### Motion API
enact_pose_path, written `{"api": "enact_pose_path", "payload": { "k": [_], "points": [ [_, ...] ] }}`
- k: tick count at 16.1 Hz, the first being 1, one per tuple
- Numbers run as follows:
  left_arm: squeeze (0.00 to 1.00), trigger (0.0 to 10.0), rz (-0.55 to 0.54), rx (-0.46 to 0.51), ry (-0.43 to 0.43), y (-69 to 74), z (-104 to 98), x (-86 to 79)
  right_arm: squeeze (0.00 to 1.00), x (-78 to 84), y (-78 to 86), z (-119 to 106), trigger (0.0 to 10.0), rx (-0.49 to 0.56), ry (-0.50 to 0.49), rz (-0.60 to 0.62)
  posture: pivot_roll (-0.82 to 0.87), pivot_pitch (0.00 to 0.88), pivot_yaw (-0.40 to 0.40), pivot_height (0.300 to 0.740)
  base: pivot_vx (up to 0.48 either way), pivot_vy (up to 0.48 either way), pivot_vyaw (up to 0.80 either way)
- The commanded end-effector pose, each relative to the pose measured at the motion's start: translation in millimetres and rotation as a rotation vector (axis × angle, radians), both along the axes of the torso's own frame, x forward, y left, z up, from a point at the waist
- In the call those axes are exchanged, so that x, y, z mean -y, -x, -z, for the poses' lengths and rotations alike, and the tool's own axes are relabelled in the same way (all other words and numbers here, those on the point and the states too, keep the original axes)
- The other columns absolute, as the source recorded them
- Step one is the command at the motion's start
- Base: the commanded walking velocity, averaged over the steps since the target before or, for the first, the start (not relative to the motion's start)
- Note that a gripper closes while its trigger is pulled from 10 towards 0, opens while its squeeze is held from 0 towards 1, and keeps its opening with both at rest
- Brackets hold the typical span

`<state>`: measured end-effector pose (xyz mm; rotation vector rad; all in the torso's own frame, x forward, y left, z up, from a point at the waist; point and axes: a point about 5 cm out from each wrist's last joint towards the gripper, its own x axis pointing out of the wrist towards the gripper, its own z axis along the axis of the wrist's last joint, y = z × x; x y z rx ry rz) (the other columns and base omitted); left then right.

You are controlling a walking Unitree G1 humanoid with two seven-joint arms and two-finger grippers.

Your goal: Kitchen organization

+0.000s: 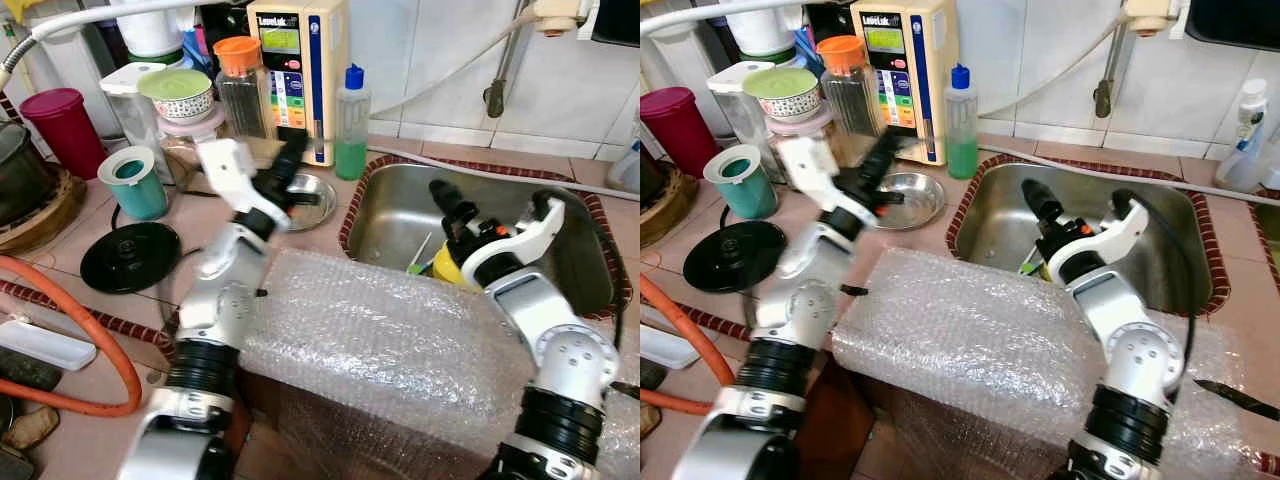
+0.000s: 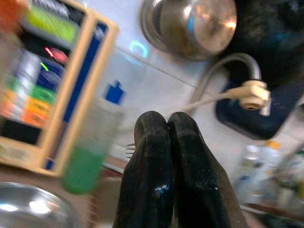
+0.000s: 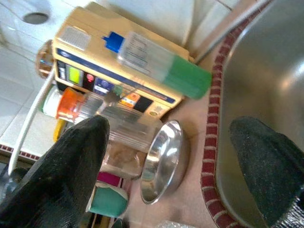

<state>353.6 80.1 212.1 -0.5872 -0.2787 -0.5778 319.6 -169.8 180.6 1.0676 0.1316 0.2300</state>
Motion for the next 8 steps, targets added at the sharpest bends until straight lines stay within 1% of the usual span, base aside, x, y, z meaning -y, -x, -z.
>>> {"api": "enact_pose_path", "payload": {
  "k": [1,2,3,4,6,7,8],
  "points": [
    [0.0,0.0,0.014,0.02,0.025,0.3,-10.3,-2.6,0.0,-2.7,-3.2,-2.1,10.0,-0.009,0.012,0.007,-0.03,0.0,0.065,0.74,0.0,0.0,0.0],
    [0.0,0.0,0.097,-0.013,0.102,5.9,-13.1,5.6,0.0,-9.2,-6.7,-2.0,10.0,-0.015,-0.025,0.004,-0.03,0.0,0.065,0.74,0.0,0.0,0.0],
    [0.0,0.0,0.139,-0.036,0.135,8.8,-13.4,10.2,0.0,-12.6,-8.6,-2.6,10.0,-0.014,-0.034,-0.004,-0.03,0.0,0.063,0.74,0.0,0.0,0.0],
    [0.0,0.0,0.201,-0.091,0.186,12.2,-10.7,18.0,0.0,-22.9,-12.9,-7.4,10.0,0.016,-0.083,-0.043,-0.02,0.0,0.062,0.74,0.0,0.0,0.0],
    [0.0,0.0,0.24,-0.128,0.215,14.4,-7.6,22.8,0.0,-28.4,-18.2,-10.7,10.0,0.036,-0.146,-0.047,-0.02,0.0,0.068,0.74,0.0,0.0,0.0],
    [0.0,0.0,0.259,-0.17,0.243,16.1,-2.7,28.4,0.0,-31.4,-22.9,-12.0,10.0,0.057,-0.191,-0.046,-0.01,0.0,0.067,0.74,0.0,0.0,0.0],
    [0.0,0.0,0.264,-0.179,0.247,16.7,-2.1,28.9,0.0,-31.9,-23.9,-12.0,10.0,0.06,-0.196,-0.046,-0.01,0.0,0.065,0.74,0.0,0.0,0.0]
  ]
}}
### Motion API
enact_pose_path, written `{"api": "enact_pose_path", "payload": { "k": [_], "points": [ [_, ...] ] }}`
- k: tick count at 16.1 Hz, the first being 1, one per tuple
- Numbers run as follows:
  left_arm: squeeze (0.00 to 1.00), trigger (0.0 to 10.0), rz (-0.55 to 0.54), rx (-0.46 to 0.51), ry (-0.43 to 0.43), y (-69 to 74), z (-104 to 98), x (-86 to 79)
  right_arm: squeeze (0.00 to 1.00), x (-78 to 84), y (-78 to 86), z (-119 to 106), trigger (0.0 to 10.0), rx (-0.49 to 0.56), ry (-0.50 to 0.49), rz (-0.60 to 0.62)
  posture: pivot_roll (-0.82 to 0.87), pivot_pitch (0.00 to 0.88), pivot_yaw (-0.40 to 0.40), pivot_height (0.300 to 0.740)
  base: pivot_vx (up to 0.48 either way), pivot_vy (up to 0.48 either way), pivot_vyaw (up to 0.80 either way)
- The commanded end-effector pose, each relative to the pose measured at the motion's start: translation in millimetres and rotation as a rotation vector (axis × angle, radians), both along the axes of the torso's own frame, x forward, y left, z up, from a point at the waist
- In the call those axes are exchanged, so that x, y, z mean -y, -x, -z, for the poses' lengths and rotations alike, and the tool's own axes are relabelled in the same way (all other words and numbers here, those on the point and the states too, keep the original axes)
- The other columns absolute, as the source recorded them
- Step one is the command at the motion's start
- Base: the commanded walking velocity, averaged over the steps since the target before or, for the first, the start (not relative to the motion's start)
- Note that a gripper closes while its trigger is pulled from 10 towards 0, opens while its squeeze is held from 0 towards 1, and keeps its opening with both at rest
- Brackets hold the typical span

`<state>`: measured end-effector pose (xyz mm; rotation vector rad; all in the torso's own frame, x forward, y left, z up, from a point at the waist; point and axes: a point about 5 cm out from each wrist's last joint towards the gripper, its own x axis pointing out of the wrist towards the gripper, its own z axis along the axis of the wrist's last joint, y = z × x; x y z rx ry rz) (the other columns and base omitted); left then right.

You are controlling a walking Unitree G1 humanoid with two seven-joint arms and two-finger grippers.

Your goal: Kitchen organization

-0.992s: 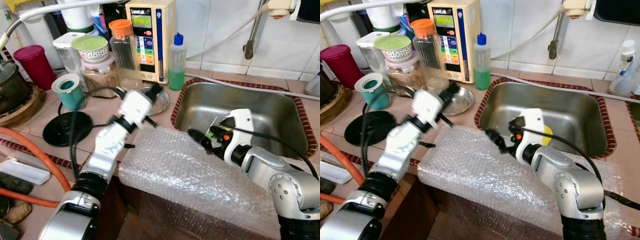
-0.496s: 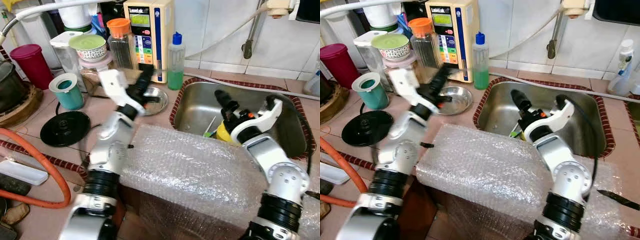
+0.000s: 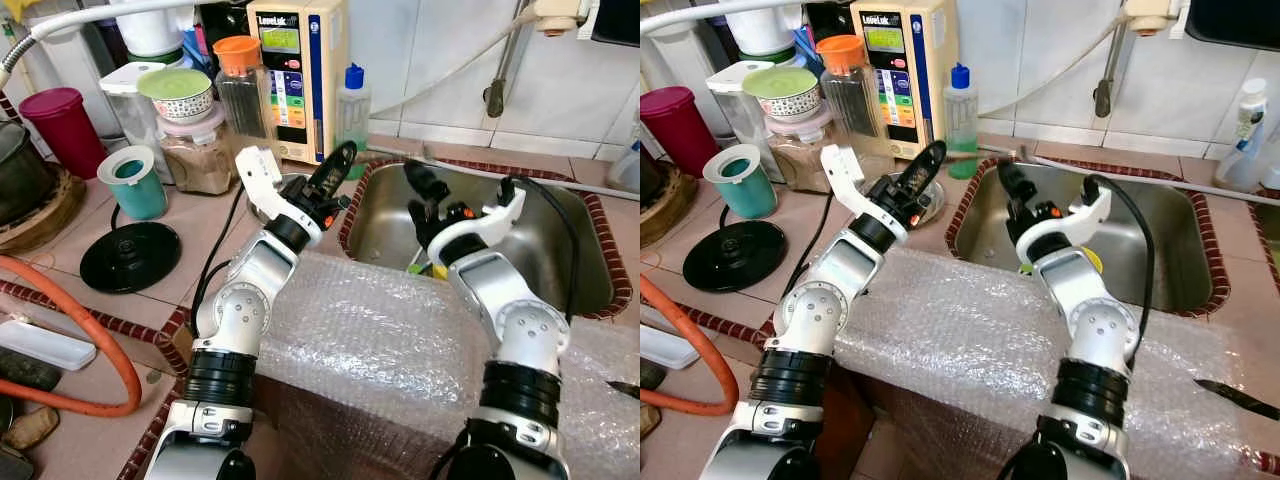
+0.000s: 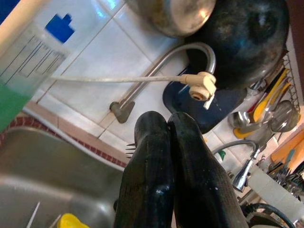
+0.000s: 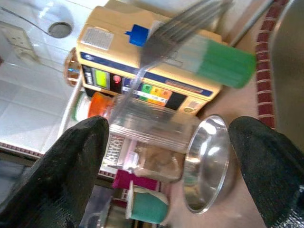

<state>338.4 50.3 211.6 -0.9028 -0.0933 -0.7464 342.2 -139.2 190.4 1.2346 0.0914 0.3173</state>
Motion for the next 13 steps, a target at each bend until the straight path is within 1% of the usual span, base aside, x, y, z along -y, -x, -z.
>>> {"api": "enact_pose_path", "payload": {
  "k": [1,2,3,6,7,8,9,10,13],
  "points": [
    [0.0,0.0,0.017,-0.003,0.021,3.3,-2.8,3.0,0.0,-5.5,-3.8,-7.2,10.0,0.038,-0.012,-0.01,-0.01,0.0,0.058,0.74,0.0,0.0,0.0],
    [0.0,0.0,0.02,-0.02,0.028,4.2,-2.1,4.0,0.0,-7.1,-4.6,-9.2,10.0,0.053,-0.023,-0.023,-0.01,0.0,0.052,0.74,0.0,0.0,0.0],
    [0.0,0.0,0.016,-0.026,0.029,4.3,-1.3,4.2,0.0,-7.6,-5.2,-9.1,10.0,0.055,-0.007,-0.028,-0.01,0.0,0.05,0.74,0.0,0.0,0.0],
    [0.0,0.0,0.047,-0.057,0.061,8.0,1.3,7.8,0.0,-12.2,-10.6,-6.8,10.0,0.05,-0.013,-0.037,-0.02,0.0,0.051,0.74,0.0,0.0,0.0],
    [0.0,0.0,0.064,-0.057,0.058,9.9,2.1,10.7,0.0,-15.2,-13.4,-6.6,10.0,0.054,-0.011,-0.039,-0.02,0.0,0.062,0.74,0.0,0.0,0.0],
    [0.0,0.0,0.097,-0.072,0.079,12.8,3.0,16.2,0.0,-18.6,-17.3,-6.6,10.0,0.052,-0.016,-0.034,-0.02,0.0,0.065,0.74,0.0,0.0,0.0],
    [0.0,0.0,0.103,-0.08,0.086,13.1,3.3,17.6,0.0,-18.9,-18.0,-6.7,7.3,0.054,-0.019,-0.031,-0.02,0.0,0.067,0.74,0.0,0.0,0.0],
    [0.0,0.0,0.117,-0.076,0.069,14.6,3.7,22.7,0.0,-19.0,-20.9,-6.0,0.0,0.053,-0.039,-0.013,-0.02,0.0,0.068,0.74,0.0,0.0,0.0],
    [0.0,0.0,0.12,-0.085,0.071,14.7,3.3,21.9,0.0,-17.8,-24.8,-6.4,0.0,0.049,-0.044,0.001,-0.01,0.0,0.065,0.74,0.0,0.0,0.0]
  ]
}}
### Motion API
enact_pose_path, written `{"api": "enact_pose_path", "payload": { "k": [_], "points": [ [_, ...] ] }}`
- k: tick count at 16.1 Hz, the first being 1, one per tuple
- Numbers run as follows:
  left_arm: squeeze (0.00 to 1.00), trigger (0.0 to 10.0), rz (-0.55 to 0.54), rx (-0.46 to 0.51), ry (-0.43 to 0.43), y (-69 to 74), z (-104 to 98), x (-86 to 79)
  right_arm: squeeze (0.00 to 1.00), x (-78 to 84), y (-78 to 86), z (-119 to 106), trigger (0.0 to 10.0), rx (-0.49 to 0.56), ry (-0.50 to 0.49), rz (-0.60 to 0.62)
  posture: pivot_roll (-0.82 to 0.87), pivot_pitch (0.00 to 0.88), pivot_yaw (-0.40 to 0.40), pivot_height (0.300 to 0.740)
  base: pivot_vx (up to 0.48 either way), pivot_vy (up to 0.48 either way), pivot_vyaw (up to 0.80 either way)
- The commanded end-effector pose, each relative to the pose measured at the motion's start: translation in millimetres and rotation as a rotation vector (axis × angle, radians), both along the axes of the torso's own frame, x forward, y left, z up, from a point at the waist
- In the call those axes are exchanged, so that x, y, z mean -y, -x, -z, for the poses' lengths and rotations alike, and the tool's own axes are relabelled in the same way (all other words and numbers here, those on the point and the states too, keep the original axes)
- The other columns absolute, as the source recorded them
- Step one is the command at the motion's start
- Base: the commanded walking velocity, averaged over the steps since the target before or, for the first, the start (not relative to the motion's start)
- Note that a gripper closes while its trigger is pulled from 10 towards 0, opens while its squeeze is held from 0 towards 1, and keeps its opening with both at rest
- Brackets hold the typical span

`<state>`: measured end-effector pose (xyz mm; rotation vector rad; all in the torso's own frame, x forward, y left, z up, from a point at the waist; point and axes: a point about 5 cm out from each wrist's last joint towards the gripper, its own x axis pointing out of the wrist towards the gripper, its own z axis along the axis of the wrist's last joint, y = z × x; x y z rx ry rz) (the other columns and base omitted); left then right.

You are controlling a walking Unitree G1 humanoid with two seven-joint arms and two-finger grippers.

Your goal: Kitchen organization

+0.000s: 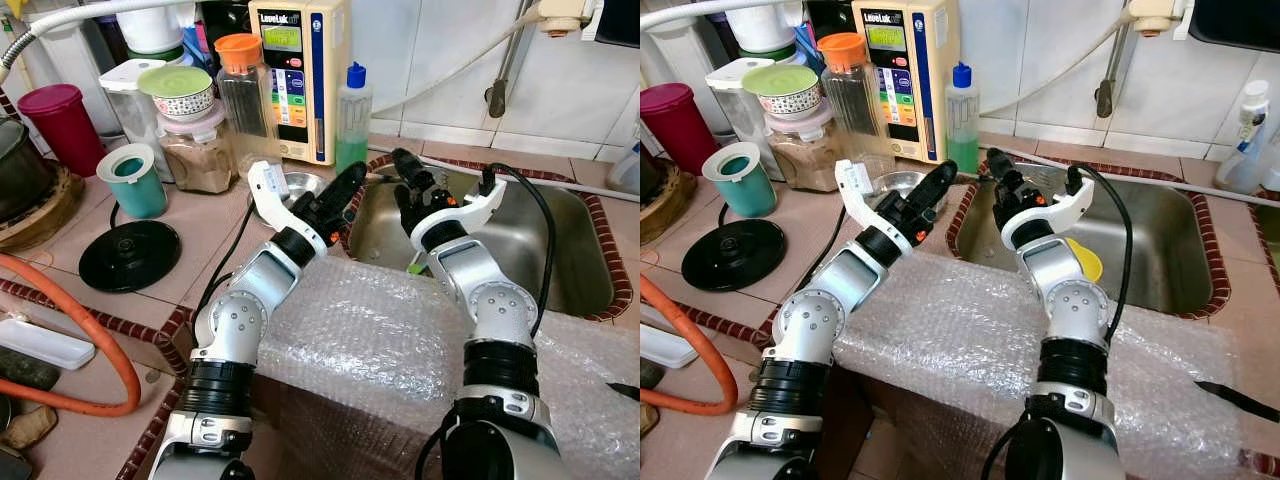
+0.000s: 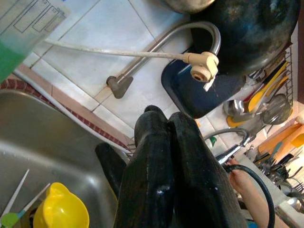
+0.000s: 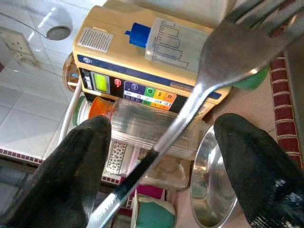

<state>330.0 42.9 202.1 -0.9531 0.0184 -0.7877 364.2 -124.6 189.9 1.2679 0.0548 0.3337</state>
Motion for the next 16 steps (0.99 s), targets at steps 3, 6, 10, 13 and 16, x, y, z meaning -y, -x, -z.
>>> {"api": "enact_pose_path", "payload": {
  "k": [3,6,10,13,16],
  "points": [
    [0.0,0.0,0.029,-0.014,0.079,6.2,-6.3,13.6,0.0,1.5,-6.0,-6.2,0.0,0.012,-0.011,0.027,-0.01,0.0,0.062,0.74,0.0,0.0,0.0],
    [0.0,0.0,0.027,-0.041,0.106,7.3,-2.9,15.2,0.0,5.2,-6.9,-3.9,0.0,-0.001,-0.018,0.05,-0.02,0.0,0.057,0.74,0.0,0.0,0.0],
    [0.0,0.0,0.049,-0.067,0.136,9.7,-1.8,24.4,0.0,7.5,-11.8,-9.0,0.0,0.004,-0.024,0.066,-0.03,0.0,0.048,0.74,0.0,0.0,0.0],
    [0.0,0.0,0.053,-0.078,0.141,10.3,-0.4,25.5,0.0,4.4,-13.3,-11.6,0.0,0.007,-0.031,0.064,-0.04,0.0,0.049,0.74,0.0,0.0,0.0],
    [0.0,0.0,0.045,-0.083,0.138,8.0,0.2,24.0,0.0,5.5,-14.0,-14.2,0.0,0.008,-0.039,0.069,-0.04,0.0,0.056,0.74,0.0,0.0,0.0]
  ]
}}
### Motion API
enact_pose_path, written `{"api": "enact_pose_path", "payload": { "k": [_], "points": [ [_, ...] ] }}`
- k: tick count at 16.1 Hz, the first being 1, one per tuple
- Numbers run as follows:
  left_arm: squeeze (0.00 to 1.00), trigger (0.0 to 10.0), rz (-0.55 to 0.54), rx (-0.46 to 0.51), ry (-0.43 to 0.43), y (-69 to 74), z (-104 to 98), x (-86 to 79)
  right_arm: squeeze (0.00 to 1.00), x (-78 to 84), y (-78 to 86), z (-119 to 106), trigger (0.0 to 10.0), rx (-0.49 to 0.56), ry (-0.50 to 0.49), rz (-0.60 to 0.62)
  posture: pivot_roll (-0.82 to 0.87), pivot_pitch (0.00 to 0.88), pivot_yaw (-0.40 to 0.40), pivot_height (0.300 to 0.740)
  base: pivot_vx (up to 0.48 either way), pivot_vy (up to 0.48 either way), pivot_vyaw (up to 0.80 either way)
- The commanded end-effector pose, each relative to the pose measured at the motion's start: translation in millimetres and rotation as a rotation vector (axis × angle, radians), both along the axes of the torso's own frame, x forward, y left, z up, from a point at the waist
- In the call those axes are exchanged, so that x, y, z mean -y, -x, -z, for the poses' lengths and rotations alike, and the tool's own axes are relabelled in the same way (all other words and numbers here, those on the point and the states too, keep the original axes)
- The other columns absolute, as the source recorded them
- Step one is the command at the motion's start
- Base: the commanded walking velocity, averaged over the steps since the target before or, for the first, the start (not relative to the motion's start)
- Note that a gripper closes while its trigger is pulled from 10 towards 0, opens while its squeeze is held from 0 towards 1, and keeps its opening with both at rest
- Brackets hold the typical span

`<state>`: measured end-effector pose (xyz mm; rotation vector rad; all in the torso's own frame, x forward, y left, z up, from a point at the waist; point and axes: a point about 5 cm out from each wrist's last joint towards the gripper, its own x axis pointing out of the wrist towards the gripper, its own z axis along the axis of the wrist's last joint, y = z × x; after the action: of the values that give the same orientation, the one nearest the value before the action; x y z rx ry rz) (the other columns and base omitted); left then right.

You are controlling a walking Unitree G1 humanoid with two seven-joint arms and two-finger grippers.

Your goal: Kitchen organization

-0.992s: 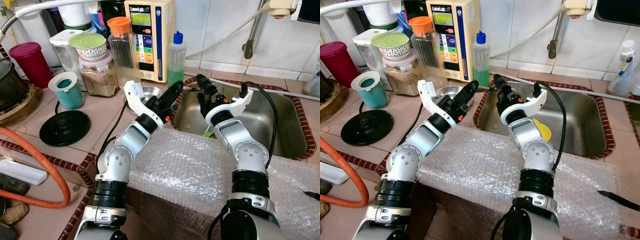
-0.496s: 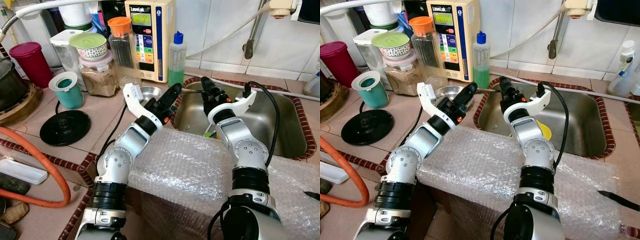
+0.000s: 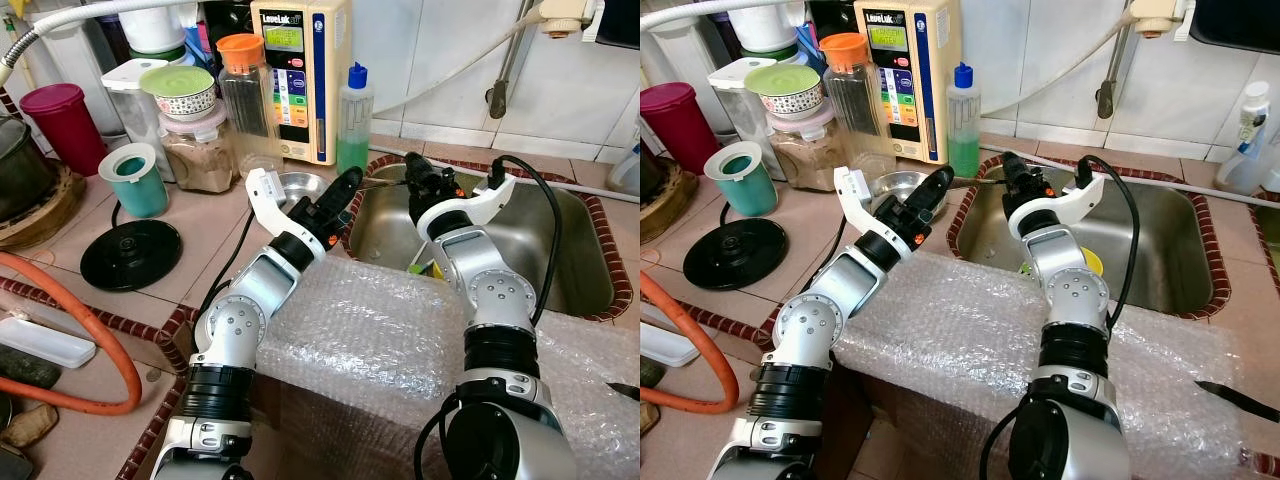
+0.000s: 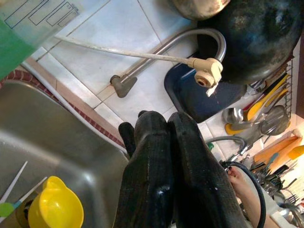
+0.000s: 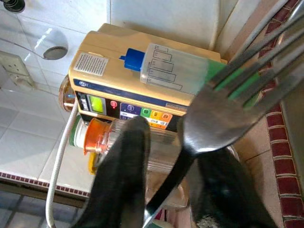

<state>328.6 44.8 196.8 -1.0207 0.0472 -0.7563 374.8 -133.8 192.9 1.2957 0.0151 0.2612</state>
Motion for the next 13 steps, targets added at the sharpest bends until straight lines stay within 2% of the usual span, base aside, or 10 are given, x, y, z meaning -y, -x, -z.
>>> {"api": "enact_pose_path", "payload": {
  "k": [1,4,6,7,8,9,10,11,13],
  "points": [
    [0.0,0.0,0.044,-0.022,0.095,5.2,-6.5,25.0,0.0,-2.9,-3.5,-14.5,0.0,0.031,-0.009,-0.003,-0.03,0.0,0.056,0.74,0.0,0.0,0.0],
    [0.0,0.0,0.001,-0.064,0.106,-0.5,-2.0,20.7,0.0,1.2,-4.8,-17.1,0.0,0.031,-0.008,0.016,-0.04,0.0,0.061,0.74,0.0,0.0,0.0],
    [0.0,0.0,0.054,-0.044,0.105,4.4,-4.7,25.8,0.0,5.5,-4.1,-23.5,0.0,0.045,-0.002,0.029,-0.05,0.0,0.059,0.74,0.0,0.0,0.0],
    [0.0,0.4,0.053,-0.048,0.104,6.0,-3.4,26.6,0.0,7.6,-2.8,-23.9,0.0,0.046,-0.001,0.038,-0.05,0.0,0.057,0.74,0.0,0.0,0.0],
    [0.0,1.9,0.039,-0.074,0.088,5.6,2.1,26.8,0.0,10.6,-1.7,-23.1,0.0,0.036,0.006,0.054,-0.05,0.0,0.058,0.74,0.0,0.0,0.0],
    [0.0,8.2,0.02,-0.079,0.046,3.3,5.2,26.7,0.0,14.2,-1.4,-25.1,0.0,0.033,0.024,0.073,-0.06,0.0,0.06,0.74,0.0,0.0,0.0],
    [0.05,10.0,0.013,-0.078,0.034,2.4,5.3,26.2,0.0,16.4,-0.7,-28.2,0.0,0.042,0.034,0.082,-0.06,0.0,0.058,0.74,0.0,0.0,0.0],
    [1.0,10.0,0.002,-0.101,0.038,1.8,8.7,24.2,0.0,19.7,0.8,-29.9,0.0,0.046,0.049,0.101,-0.05,0.0,0.057,0.74,0.0,0.0,0.0],
    [1.0,10.0,-0.01,-0.121,-0.046,1.7,19.8,23.7,0.0,25.6,1.9,-30.4,0.0,0.047,0.132,0.15,-0.05,0.0,0.061,0.74,0.0,0.0,0.0]
  ]
}}
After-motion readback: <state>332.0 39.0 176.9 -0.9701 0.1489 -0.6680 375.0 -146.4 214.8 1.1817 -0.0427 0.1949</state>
